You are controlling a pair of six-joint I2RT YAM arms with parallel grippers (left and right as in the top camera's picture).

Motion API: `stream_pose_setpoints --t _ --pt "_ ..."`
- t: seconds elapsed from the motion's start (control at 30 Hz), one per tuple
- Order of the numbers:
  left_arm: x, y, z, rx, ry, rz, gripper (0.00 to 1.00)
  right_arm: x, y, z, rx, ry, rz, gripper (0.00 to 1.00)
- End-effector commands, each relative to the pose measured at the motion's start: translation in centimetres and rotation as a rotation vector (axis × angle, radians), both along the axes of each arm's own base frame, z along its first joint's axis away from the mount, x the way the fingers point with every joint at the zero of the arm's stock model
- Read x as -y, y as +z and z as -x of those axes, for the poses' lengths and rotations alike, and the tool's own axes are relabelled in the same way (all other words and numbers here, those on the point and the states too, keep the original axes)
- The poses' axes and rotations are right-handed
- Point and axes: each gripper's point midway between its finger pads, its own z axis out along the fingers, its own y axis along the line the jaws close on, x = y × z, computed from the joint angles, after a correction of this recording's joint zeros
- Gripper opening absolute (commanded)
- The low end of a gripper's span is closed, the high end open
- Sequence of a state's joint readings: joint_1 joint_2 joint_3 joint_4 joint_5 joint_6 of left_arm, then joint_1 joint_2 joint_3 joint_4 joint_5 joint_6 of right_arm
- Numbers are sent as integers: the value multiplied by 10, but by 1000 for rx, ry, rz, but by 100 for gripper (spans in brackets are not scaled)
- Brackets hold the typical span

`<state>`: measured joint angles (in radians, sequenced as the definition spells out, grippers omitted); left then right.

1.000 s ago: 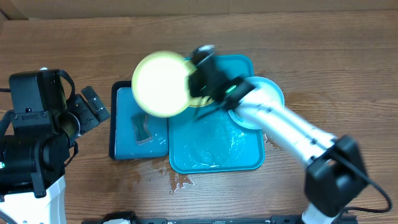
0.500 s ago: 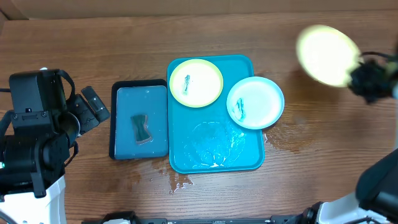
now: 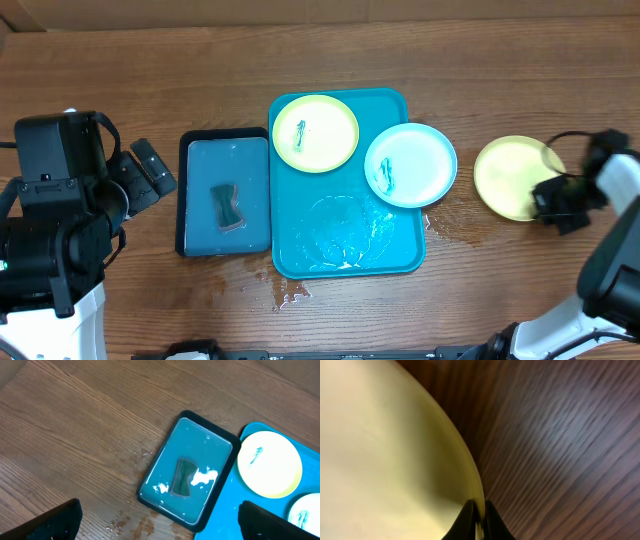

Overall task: Clean dirty plates on tray and stack at the side
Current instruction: 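Carry the yellow plate right and set it on the table beside the tray, then grasp the white plate rim with the right gripper and slide it down the tray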

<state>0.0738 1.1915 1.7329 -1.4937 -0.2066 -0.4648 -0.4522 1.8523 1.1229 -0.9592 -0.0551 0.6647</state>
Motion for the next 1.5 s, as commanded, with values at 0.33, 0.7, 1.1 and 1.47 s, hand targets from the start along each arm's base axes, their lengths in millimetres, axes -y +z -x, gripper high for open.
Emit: stream_pose_setpoints --t 0.33,0.7,1.1,1.47 --pt "-4 4 1 14 19 -8 100 -61 14 -18 1 337 52 18" --pt "-4 5 -1 20 19 -8 100 -128 73 -105 530 736 -101 58" --pt "-3 5 -1 21 18 -6 100 -139 41 -125 441 953 158 56" --pt "7 2 -2 19 -19 44 100 -160 75 -101 425 884 27 4"
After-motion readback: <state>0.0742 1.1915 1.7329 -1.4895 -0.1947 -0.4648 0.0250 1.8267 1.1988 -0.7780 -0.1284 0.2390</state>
